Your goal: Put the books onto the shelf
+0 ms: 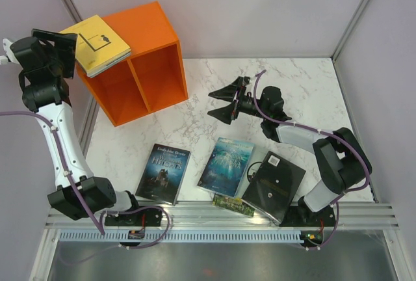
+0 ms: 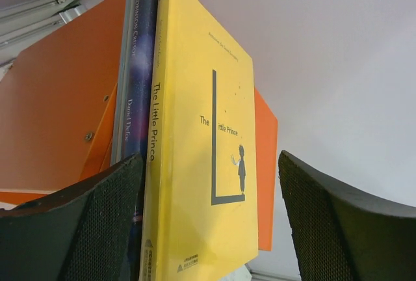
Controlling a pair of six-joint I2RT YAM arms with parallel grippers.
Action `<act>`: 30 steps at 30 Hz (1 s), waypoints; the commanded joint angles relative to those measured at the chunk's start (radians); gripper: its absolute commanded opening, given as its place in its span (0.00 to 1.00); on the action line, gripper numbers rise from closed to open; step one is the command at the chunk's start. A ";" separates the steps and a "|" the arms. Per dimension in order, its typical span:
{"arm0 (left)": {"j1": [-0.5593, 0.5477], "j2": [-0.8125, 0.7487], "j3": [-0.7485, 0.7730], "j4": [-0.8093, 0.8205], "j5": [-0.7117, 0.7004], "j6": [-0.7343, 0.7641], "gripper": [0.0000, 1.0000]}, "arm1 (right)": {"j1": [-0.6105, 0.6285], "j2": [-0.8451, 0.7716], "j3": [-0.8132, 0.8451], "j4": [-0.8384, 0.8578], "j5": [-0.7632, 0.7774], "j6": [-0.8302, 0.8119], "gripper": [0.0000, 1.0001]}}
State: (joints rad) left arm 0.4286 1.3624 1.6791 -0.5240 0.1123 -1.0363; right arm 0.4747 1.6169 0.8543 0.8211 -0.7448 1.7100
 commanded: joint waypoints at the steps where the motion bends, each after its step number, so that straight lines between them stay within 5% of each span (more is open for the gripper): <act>1: 0.009 -0.016 0.089 -0.040 -0.049 0.111 0.87 | -0.001 -0.005 -0.011 0.010 -0.014 -0.036 0.98; 11: 0.013 -0.077 0.275 -0.222 -0.157 0.265 0.89 | -0.002 -0.011 -0.012 -0.062 -0.015 -0.098 0.98; 17: 0.012 -0.138 0.236 -0.134 0.225 0.272 0.82 | -0.002 -0.003 -0.018 -0.080 -0.011 -0.121 0.98; 22: -0.008 -0.223 0.022 0.077 0.488 0.220 0.70 | -0.001 0.001 -0.032 -0.080 -0.004 -0.130 0.98; 30: -0.149 -0.226 -0.179 0.078 0.575 0.281 0.20 | -0.001 -0.008 -0.092 -0.042 0.010 -0.119 0.98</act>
State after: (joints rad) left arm 0.3130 1.1316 1.5444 -0.4728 0.6064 -0.8055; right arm 0.4747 1.6169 0.7788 0.7258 -0.7437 1.6005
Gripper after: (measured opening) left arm 0.242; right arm 0.982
